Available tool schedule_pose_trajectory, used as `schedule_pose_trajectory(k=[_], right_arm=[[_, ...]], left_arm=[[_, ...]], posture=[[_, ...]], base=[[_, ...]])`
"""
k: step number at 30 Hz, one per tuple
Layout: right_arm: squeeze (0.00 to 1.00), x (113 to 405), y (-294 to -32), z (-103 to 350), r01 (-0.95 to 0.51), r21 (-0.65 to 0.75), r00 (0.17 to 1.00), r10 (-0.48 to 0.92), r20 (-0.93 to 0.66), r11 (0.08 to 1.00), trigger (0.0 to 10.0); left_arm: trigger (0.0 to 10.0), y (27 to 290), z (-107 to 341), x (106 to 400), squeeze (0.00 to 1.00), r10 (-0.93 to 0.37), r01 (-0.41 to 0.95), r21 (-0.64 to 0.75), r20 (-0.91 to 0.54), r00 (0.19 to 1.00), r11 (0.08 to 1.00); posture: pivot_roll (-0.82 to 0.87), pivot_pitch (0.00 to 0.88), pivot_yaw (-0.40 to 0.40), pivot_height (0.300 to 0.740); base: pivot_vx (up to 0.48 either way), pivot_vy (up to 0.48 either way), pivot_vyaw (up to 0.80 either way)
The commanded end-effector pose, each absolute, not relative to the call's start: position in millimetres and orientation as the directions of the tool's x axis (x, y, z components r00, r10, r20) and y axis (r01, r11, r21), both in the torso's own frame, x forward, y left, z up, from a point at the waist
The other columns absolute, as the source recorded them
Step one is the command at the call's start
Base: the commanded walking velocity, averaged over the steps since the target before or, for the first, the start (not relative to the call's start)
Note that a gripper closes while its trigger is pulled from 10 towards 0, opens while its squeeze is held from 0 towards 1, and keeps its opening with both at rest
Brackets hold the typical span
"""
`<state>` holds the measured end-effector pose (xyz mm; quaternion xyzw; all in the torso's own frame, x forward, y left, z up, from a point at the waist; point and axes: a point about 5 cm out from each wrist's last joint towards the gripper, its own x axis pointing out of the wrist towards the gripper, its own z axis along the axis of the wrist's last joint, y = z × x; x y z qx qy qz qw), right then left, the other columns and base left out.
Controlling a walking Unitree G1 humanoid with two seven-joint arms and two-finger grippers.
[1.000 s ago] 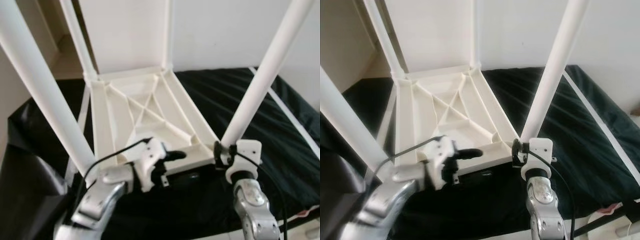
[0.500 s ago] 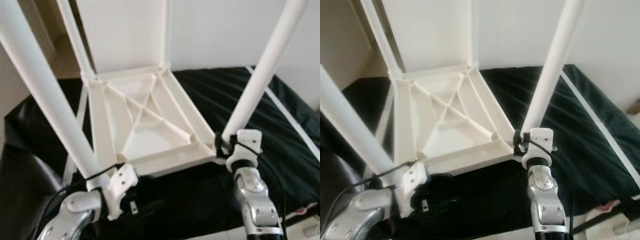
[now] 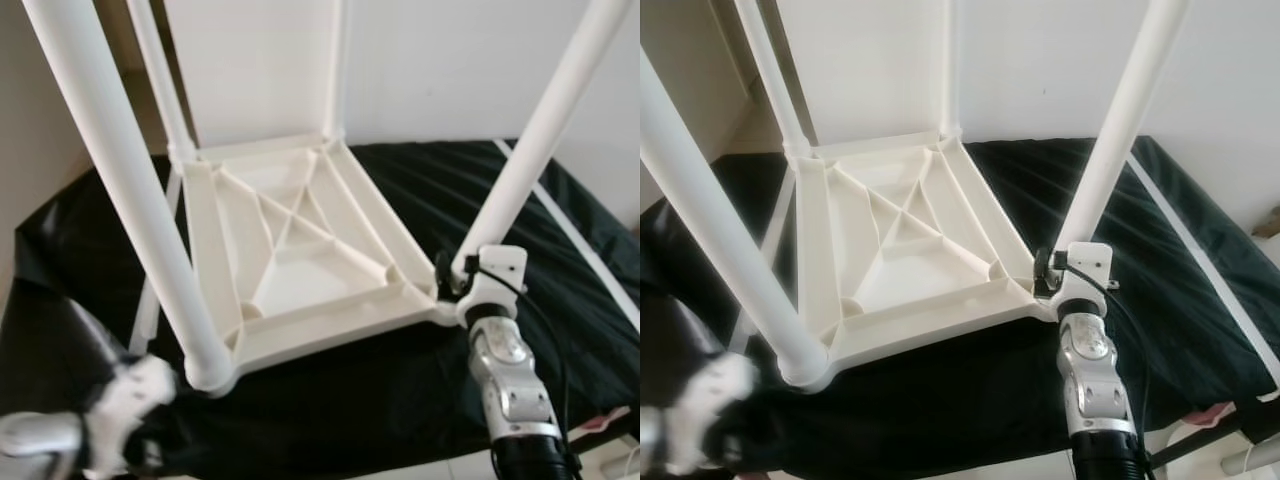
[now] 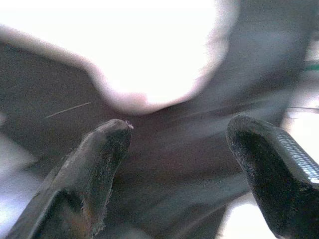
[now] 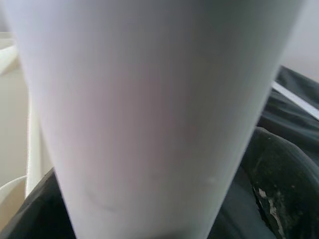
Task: Building children table
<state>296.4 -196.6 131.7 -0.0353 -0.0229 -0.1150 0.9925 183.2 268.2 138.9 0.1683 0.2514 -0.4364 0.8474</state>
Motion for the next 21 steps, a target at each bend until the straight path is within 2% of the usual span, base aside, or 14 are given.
schedule_pose_trajectory(k=[1,2,3,4,6,10,15,17,18,21], right_arm=[[0.00,299.3,-206.6,135.2,0.273,-0.059,0.960,-0.268,0.077,0.960,10.0],[0.00,299.3,-206.6,135.2,0.273,-0.059,0.960,-0.268,0.077,0.960,10.0],[0.00,300.4,-208.3,134.8,0.276,-0.061,0.959,-0.271,0.080,0.959,10.0],[0.00,300.4,-208.3,134.8,0.276,-0.061,0.959,-0.271,0.080,0.959,10.0],[0.00,300.8,-210.5,134.0,0.280,-0.065,0.958,-0.275,0.079,0.958,10.0],[0.00,300.5,-214.9,131.1,0.293,-0.070,0.955,-0.288,0.074,0.954,10.0],[0.00,298.7,-225.2,127.6,0.330,-0.079,0.943,-0.326,0.061,0.941,10.0],[0.00,299.0,-230.7,126.8,0.332,-0.076,0.943,-0.329,0.052,0.940,10.0],[0.00,299.0,-230.7,126.8,0.332,-0.076,0.943,-0.329,0.052,0.940,10.0],[0.00,299.5,-235.0,126.9,0.324,-0.068,0.946,-0.322,0.041,0.944,10.0]], left_arm=[[10.0,280.3,148.7,187.3,0.00,-0.628,0.779,0.102,-0.531,0.569,0.619],[10.0,280.3,148.7,187.3,0.00,-0.628,0.779,0.102,-0.531,0.569,0.619],[10.0,290.3,157.2,191.3,0.00,-0.612,0.736,0.107,-0.484,0.626,0.668],[10.0,290.3,157.2,191.3,0.00,-0.612,0.736,0.107,-0.484,0.626,0.668],[10.0,296.9,163.6,197.9,0.00,-0.582,0.693,0.139,-0.443,0.682,0.707],[10.0,291.6,169.5,210.5,0.00,-0.591,0.658,0.134,-0.334,0.734,0.741],[10.0,266.2,171.2,229.0,0.00,-0.587,0.610,0.177,-0.165,0.792,0.773],[10.0,237.7,166.4,233.2,0.00,-0.638,0.641,0.107,-0.067,0.767,0.760],[10.0,237.7,166.4,233.2,0.00,-0.638,0.641,0.107,-0.067,0.767,0.760],[10.0,201.8,156.6,234.3,0.00,-0.706,0.706,0.025,0.001,0.708,0.708]], posture=[[0.12,0.007,-0.023,0.740],[0.12,0.007,-0.023,0.740],[0.12,0.008,-0.027,0.740],[0.12,0.008,-0.027,0.740],[0.12,0.012,-0.026,0.740],[0.12,0.013,-0.024,0.740],[0.11,0.014,-0.017,0.740],[0.09,0.015,-0.005,0.740],[0.09,0.015,-0.005,0.740],[0.07,0.017,-0.001,0.740]], base=[[0.000,0.000,0.00],[0.000,0.000,0.00],[0.000,0.000,0.00],[0.000,0.000,0.00],[0.000,0.000,0.00],[0.000,0.000,0.00],[0.000,0.000,0.00],[0.000,0.000,0.00],[0.000,0.000,0.00],[0.000,0.000,0.00]])
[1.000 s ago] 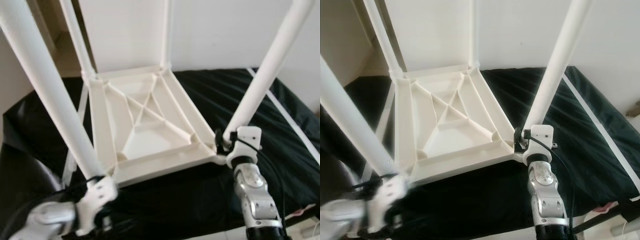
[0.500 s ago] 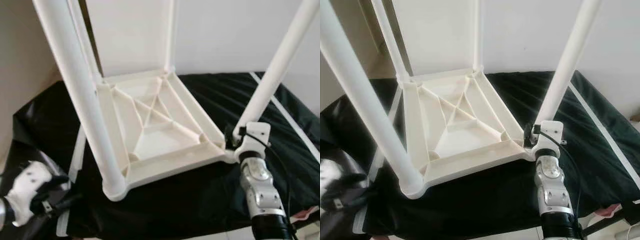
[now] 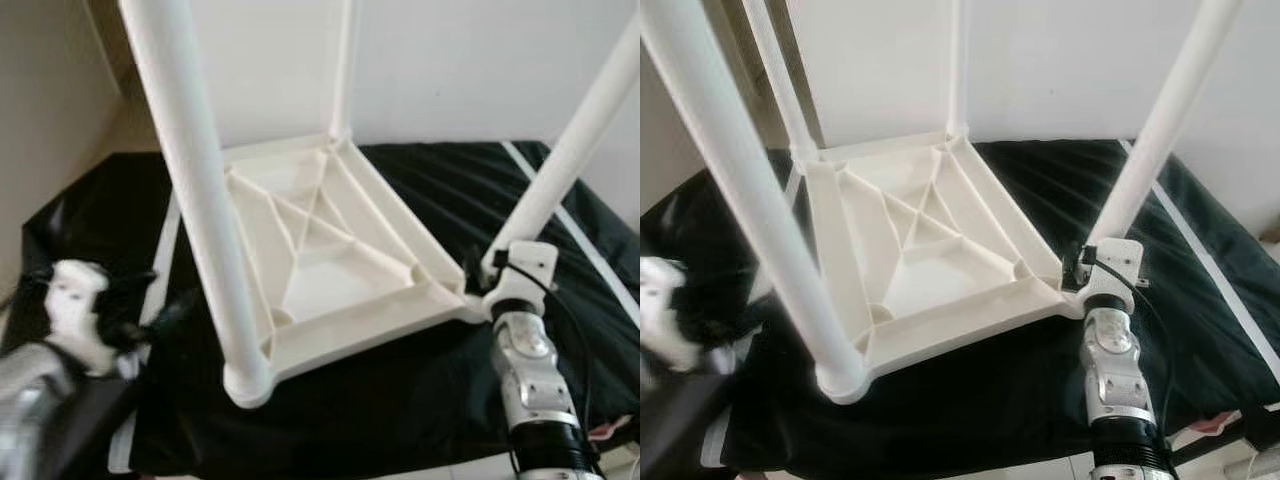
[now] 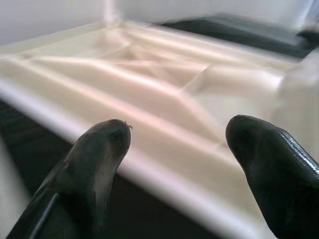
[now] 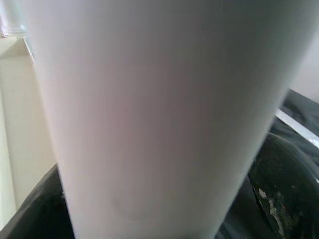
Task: Building children table
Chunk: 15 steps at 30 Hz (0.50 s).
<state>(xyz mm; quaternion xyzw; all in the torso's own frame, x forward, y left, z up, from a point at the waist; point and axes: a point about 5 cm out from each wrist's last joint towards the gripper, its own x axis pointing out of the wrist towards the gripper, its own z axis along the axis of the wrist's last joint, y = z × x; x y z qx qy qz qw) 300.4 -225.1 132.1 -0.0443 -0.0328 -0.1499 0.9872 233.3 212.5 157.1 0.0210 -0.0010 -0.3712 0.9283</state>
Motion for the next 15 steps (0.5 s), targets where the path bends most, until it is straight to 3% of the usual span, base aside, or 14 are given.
schedule_pose_trajectory(k=[1,3,15], right_arm=[[0.00,299.5,-235.0,126.9,0.324,-0.068,0.946,-0.322,0.041,0.944,10.0],[0.00,299.0,-233.7,127.6,0.322,-0.066,0.947,-0.320,0.044,0.944,10.0],[0.00,287.3,-203.2,119.5,0.346,-0.019,0.938,-0.345,0.026,0.938,10.0]], left_arm=[[10.0,201.8,156.6,234.3,0.00,-0.706,0.706,0.025,0.001,0.708,0.708],[10.0,180.2,154.1,236.2,0.00,-0.743,0.744,-0.017,0.024,0.669,0.668],[10.0,122.0,154.1,241.7,0.00,-0.851,0.856,-0.024,0.092,0.517,0.517]], posture=[[0.07,0.017,-0.001,0.740],[0.07,0.019,-0.003,0.740],[0.02,0.016,-0.010,0.740]], base=[[0.000,0.000,0.00],[0.000,0.000,0.00],[0.000,0.000,0.00]])
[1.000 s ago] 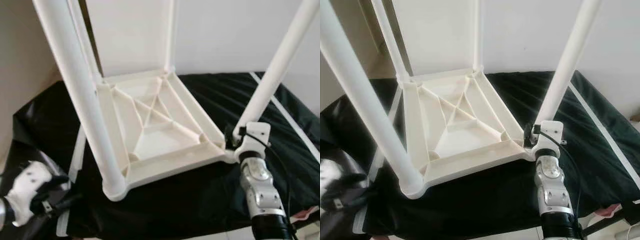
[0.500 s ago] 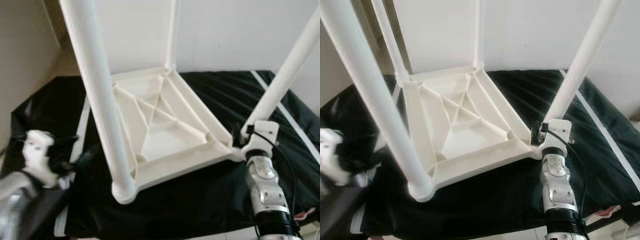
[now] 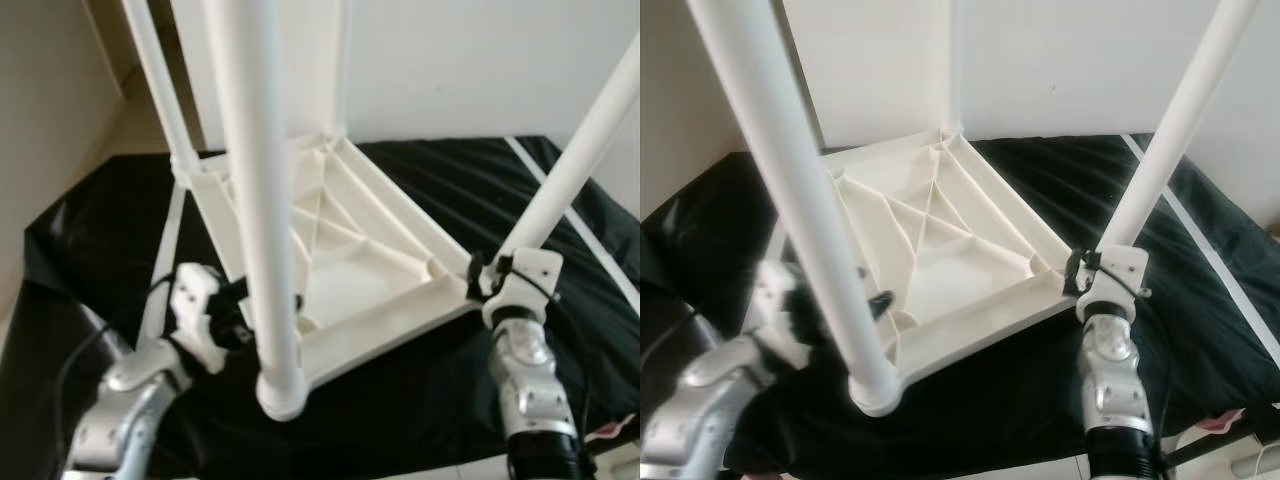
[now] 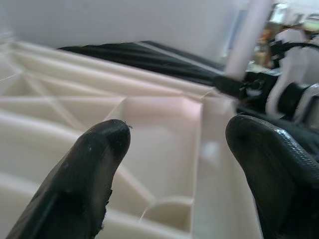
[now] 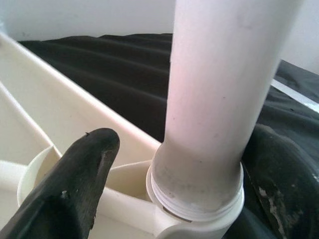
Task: Building children table
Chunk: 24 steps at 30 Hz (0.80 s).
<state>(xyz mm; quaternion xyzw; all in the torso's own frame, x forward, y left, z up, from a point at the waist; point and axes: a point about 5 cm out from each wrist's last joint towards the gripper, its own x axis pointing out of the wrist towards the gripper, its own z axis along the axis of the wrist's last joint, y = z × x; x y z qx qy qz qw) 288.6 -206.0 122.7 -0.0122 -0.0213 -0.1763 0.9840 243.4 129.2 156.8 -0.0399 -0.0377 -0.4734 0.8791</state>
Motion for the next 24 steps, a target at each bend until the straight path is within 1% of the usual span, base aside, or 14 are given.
schedule_pose_trajectory(k=[1,4,5,6,9,10,11,14,18,22,24], right_arm=[[0.00,287.3,-203.2,119.5,0.346,-0.019,0.938,-0.345,0.026,0.938,10.0],[0.00,287.2,-202.5,119.2,0.346,-0.014,0.938,-0.345,0.021,0.938,10.0],[0.00,287.4,-203.6,118.4,0.360,-0.019,0.933,-0.360,0.014,0.933,10.0],[0.00,287.2,-207.6,115.9,0.396,-0.029,0.918,-0.396,-0.005,0.918,10.0],[0.00,283.9,-213.4,111.2,0.469,-0.052,0.882,-0.470,-0.033,0.882,10.0],[0.00,283.9,-213.4,111.2,0.469,-0.052,0.882,-0.470,-0.033,0.882,10.0],[0.00,282.4,-212.6,109.1,0.480,-0.043,0.875,-0.481,-0.043,0.876,10.0],[0.00,280.4,-210.1,105.0,0.488,-0.028,0.870,-0.489,-0.065,0.872,10.0],[0.00,279.9,-203.1,97.1,0.472,0.007,0.877,-0.468,-0.105,0.882,10.0],[0.00,280.7,-200.2,90.3,0.480,0.024,0.870,-0.472,-0.142,0.877,10.0],[0.00,278.9,-199.9,85.6,0.517,0.036,0.847,-0.504,-0.170,0.855,10.0]], left_arm=[[10.0,122.0,154.1,241.7,0.00,-0.851,0.856,-0.024,0.092,0.517,0.517],[10.0,118.7,153.7,241.5,0.00,-0.858,0.862,-0.023,0.093,0.506,0.506],[10.0,112.1,153.7,240.6,0.00,-0.873,0.879,-0.029,0.097,0.477,0.477],[10.0,102.6,154.3,238.2,0.00,-0.899,0.905,-0.039,0.105,0.425,0.423],[10.0,84.3,157.0,230.3,0.00,-0.942,0.951,-0.069,0.134,0.308,0.302],[10.0,84.3,157.0,230.3,0.00,-0.942,0.951,-0.069,0.134,0.308,0.302],[10.0,81.5,157.8,228.3,0.00,-0.948,0.958,-0.074,0.138,0.285,0.277],[10.0,78.0,159.0,225.4,0.00,-0.956,0.966,-0.083,0.147,0.253,0.243],[10.0,74.7,160.2,220.2,0.00,-0.966,0.975,-0.103,0.155,0.209,0.195],[10.0,73.9,160.8,217.8,0.00,-0.969,0.978,-0.111,0.156,0.191,0.175],[10.0,75.0,162.6,217.3,0.00,-0.970,0.979,-0.115,0.159,0.185,0.168]], posture=[[0.02,0.016,-0.010,0.740],[0.02,0.016,-0.010,0.740],[0.01,0.014,-0.010,0.740],[0.00,0.012,-0.011,0.740],[-0.01,0.005,-0.009,0.740],[-0.01,0.005,-0.009,0.740],[-0.01,0.005,-0.009,0.740],[-0.01,0.003,-0.002,0.740],[-0.02,0.000,0.003,0.740],[-0.02,0.000,0.005,0.740],[-0.01,0.000,0.004,0.740]], base=[[0.000,0.000,0.00],[0.000,0.000,0.00],[0.000,0.000,0.00],[0.000,0.000,0.00],[0.000,0.000,0.00],[0.000,0.000,0.00],[0.000,0.000,0.00],[0.000,0.000,0.00],[0.000,0.000,0.00],[0.000,0.000,0.00],[0.000,0.000,0.00]])
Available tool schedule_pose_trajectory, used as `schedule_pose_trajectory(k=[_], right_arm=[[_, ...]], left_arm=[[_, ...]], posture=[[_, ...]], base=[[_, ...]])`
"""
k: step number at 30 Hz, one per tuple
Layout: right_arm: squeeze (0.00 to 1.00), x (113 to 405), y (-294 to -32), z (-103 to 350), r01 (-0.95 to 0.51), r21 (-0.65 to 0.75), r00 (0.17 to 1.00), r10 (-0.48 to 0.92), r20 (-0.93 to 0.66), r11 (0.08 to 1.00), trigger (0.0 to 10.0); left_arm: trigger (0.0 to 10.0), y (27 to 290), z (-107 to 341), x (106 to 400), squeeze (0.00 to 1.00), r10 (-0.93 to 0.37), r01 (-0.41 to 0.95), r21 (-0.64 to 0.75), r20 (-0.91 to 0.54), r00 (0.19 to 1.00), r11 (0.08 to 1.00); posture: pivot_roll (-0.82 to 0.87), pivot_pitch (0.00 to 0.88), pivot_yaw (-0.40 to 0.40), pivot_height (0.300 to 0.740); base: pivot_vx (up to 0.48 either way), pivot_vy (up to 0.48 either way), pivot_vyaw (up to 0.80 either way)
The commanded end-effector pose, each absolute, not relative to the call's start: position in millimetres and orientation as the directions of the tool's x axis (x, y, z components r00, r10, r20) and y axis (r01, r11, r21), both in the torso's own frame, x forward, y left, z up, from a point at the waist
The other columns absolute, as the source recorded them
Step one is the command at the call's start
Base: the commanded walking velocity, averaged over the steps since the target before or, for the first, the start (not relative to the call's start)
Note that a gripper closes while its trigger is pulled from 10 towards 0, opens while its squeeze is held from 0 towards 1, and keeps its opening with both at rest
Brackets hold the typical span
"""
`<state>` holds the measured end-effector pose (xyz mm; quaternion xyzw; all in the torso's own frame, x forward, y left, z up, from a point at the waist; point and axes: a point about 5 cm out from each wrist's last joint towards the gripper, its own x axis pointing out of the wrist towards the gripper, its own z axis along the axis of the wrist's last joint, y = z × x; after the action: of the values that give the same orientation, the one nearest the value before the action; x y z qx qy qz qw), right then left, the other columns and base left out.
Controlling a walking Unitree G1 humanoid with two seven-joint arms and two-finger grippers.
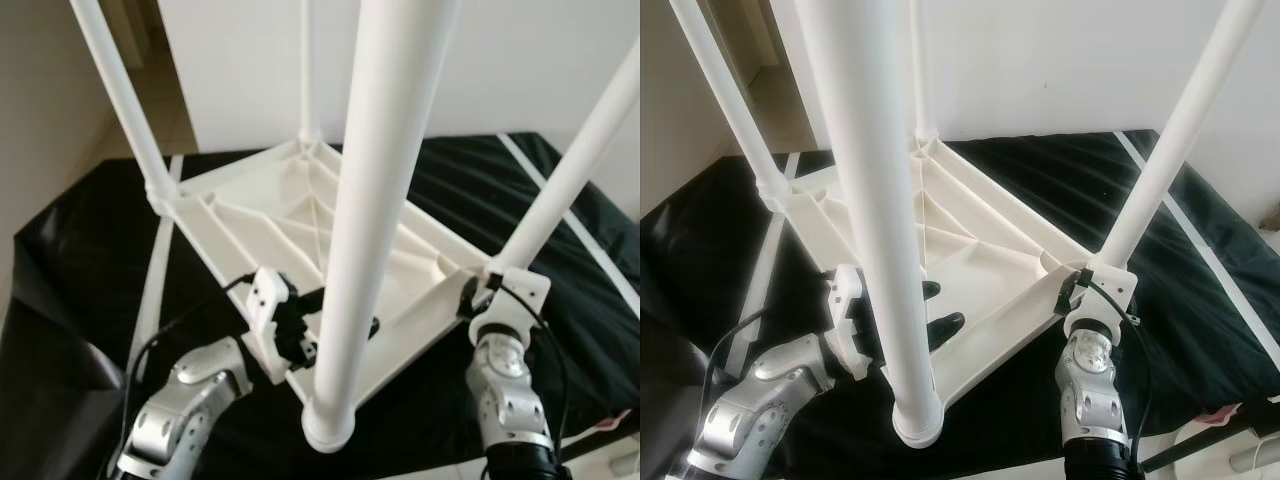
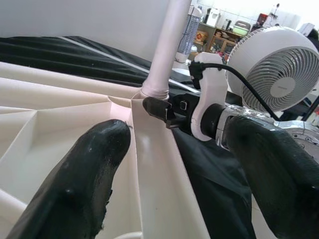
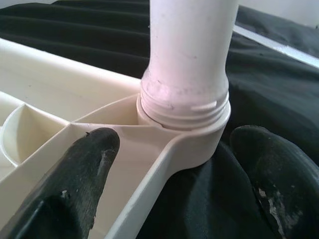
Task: Building children table
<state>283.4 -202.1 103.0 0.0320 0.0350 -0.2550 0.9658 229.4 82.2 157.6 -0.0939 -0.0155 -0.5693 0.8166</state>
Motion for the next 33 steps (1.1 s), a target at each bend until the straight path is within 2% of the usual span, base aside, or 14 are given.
schedule_pose_trajectory(k=[1,11,17,18,21,25,33], right_arm=[[0.00,276.5,-200.6,84.5,0.546,0.030,0.828,-0.534,-0.171,0.837,10.0],[0.00,270.1,-200.0,85.9,0.593,0.044,0.800,-0.582,-0.146,0.804,10.0],[0.00,280.8,-198.6,83.0,0.535,0.035,0.832,-0.520,-0.191,0.844,10.0],[0.00,293.0,-195.5,78.5,0.447,0.001,0.867,-0.433,-0.248,0.894,10.0],[0.00,297.5,-193.9,78.2,0.408,-0.013,0.880,-0.397,-0.260,0.913,10.0],[0.00,316.6,-186.9,84.4,0.241,-0.072,0.930,-0.252,-0.267,0.968,10.0],[0.00,343.9,-165.3,99.1,0.005,-0.137,0.968,-0.039,-0.250,0.991,10.0]], left_arm=[[10.0,75.7,163.2,217.5,0.00,-0.970,0.979,-0.113,0.159,0.184,0.168],[10.0,77.5,162.8,217.1,0.00,-0.971,0.979,-0.114,0.148,0.186,0.170],[10.0,78.2,161.9,218.8,0.00,-0.972,0.978,-0.118,0.140,0.190,0.174],[10.0,77.1,162.5,218.4,0.00,-0.973,0.979,-0.116,0.141,0.180,0.165],[10.0,76.4,162.9,218.1,0.00,-0.974,0.980,-0.116,0.141,0.177,0.161],[10.0,73.8,164.7,218.0,0.00,-0.974,0.981,-0.115,0.145,0.172,0.156],[10.0,72.0,171.8,221.0,0.00,-0.967,0.979,-0.104,0.170,0.189,0.173]], posture=[[0.00,0.000,0.004,0.740],[0.00,0.000,-0.001,0.740],[-0.01,0.000,0.003,0.740],[-0.01,0.000,0.007,0.740],[-0.01,0.000,0.008,0.740],[-0.01,0.000,0.009,0.740],[0.01,0.003,-0.001,0.740]], base=[[0.000,0.000,0.00],[0.000,0.000,0.00],[0.000,0.000,0.00],[0.000,0.000,0.00],[0.000,0.000,0.00],[0.000,0.000,0.00],[0.000,0.000,0.00]])
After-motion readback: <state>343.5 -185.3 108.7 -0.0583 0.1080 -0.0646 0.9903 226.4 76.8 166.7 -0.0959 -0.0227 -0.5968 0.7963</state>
